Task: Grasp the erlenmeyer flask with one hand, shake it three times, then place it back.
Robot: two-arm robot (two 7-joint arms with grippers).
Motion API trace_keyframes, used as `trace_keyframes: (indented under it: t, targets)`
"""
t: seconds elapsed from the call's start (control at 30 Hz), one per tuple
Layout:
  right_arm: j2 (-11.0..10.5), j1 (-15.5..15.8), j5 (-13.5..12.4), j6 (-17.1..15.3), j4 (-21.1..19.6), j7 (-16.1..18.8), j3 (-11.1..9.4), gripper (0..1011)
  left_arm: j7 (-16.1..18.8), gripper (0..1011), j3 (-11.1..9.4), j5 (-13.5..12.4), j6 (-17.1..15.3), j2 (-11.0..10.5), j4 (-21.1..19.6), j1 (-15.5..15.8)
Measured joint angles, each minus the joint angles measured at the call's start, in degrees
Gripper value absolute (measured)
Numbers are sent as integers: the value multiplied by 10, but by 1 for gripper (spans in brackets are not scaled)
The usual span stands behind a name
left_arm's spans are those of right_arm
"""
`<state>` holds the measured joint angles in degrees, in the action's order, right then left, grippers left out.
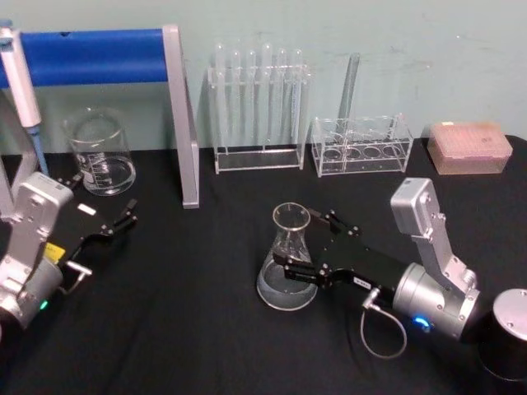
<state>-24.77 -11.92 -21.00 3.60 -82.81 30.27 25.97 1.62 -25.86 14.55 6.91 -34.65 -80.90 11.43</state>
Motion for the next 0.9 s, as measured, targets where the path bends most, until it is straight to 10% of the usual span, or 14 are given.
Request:
trace_keyframes:
  t: [0.57, 0.9]
  targets:
    - [-36, 63, -15, 1, -52, -33, -51, 1000, 0, 1001, 0, 0, 0, 0, 0, 0]
    - [-14, 82, -13, 3, -59, -104, -105, 1000, 0, 1001, 0, 0, 0, 0, 0, 0]
